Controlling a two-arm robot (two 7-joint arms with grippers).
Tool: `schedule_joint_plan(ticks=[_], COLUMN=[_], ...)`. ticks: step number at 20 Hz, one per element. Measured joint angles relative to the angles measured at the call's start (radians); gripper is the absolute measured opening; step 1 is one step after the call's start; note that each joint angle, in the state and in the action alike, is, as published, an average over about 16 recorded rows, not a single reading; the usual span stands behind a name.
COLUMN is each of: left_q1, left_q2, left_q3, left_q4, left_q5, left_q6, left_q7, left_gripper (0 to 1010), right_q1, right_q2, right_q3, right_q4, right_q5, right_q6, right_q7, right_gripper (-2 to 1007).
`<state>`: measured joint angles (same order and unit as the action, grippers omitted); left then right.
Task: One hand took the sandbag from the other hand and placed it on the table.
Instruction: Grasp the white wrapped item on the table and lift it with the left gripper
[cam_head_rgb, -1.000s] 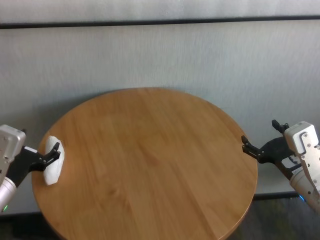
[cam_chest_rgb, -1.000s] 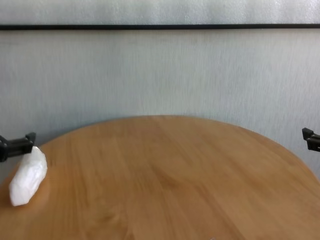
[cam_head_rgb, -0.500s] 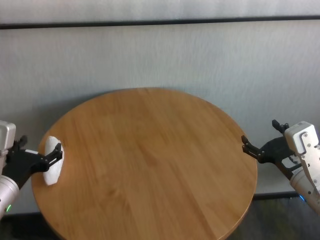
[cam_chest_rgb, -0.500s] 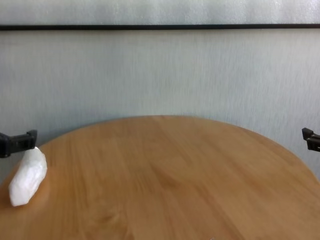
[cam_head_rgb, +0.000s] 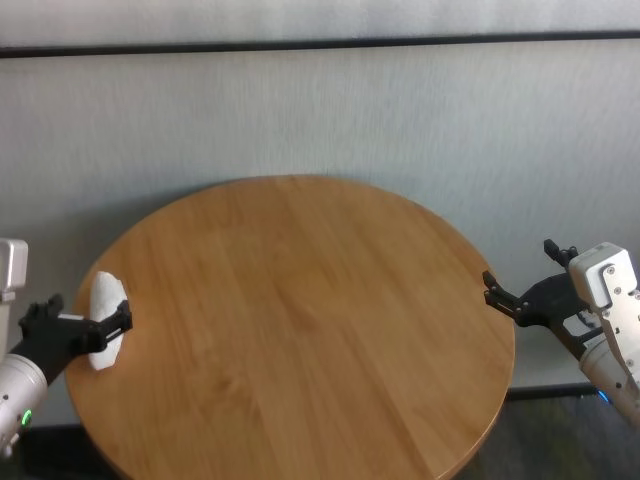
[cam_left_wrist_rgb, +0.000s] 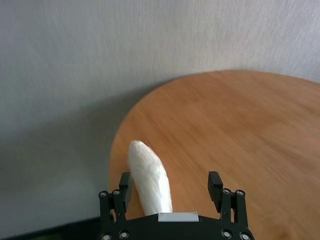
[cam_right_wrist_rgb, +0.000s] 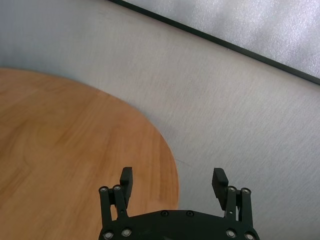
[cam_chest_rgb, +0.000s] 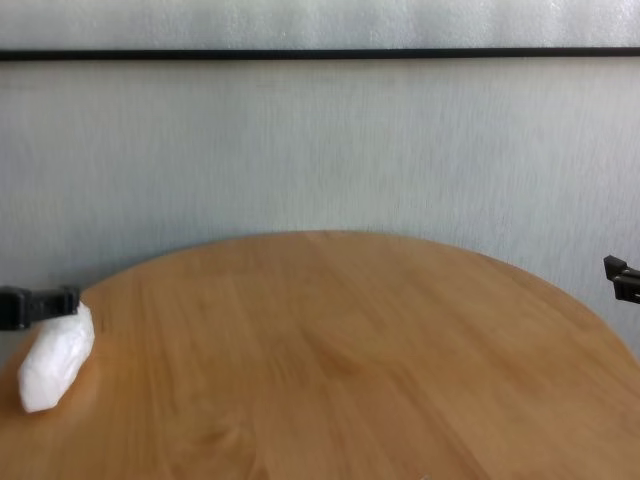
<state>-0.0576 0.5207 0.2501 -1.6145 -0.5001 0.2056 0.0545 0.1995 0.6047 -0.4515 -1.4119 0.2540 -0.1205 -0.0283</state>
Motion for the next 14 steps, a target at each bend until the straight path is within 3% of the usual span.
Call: schedule_joint_plan(ticks=[7, 14], left_q1=[-0.010, -0.032], left_q2=[-0.022, -0.035], left_q3=[0.000, 0.020], left_q4=[0.003, 0.031], left_q5=[-0.013, 0.018], left_q6=[0.080, 0.131], left_q7=[-0.007, -0.002], left_gripper=[1002, 1002], right_q1=[0.000, 0.000], right_q2=[0.000, 0.000], right_q3=[0.000, 0.000], right_q4=[0.000, 0.000], right_q5=[0.000, 0.000], right_q6=[0.000, 0.000], right_q7=[0.000, 0.000], right_gripper=[1001, 1001])
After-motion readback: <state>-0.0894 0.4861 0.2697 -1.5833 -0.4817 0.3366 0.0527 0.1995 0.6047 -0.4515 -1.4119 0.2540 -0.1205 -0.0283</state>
